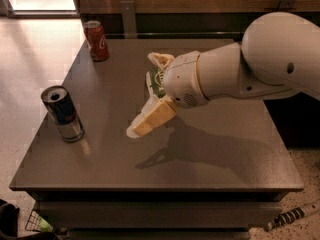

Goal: Pick redbull can

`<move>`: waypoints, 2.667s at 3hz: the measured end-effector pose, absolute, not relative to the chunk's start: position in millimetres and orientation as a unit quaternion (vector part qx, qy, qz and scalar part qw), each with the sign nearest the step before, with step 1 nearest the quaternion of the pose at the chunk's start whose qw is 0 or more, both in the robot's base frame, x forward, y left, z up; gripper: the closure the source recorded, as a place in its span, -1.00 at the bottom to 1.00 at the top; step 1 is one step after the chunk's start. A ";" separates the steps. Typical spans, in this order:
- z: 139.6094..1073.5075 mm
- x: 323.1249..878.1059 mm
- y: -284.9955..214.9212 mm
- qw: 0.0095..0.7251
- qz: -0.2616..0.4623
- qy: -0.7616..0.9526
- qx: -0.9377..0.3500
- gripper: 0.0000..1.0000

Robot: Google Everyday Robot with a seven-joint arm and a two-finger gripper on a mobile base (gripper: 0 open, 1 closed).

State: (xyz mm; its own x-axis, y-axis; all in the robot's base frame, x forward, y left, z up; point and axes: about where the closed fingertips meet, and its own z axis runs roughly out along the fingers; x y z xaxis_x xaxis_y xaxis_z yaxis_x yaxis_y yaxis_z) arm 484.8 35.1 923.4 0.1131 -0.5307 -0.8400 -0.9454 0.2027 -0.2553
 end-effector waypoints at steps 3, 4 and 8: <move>887.8 487.9 183.5 0.493 0.345 0.564 -0.565 -1.00; 875.9 484.8 214.6 0.488 0.388 0.552 -0.554 -1.00; 877.4 479.1 221.1 0.485 0.391 0.547 -0.559 0.90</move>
Offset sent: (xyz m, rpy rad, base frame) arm 0.0156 0.1353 -0.0356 0.2269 0.0152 0.0904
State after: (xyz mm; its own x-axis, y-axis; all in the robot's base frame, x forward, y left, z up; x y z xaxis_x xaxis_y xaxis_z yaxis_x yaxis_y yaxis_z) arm 479.1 221.1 877.4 0.0956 -0.2328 -0.9678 -0.9909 0.0699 -0.1147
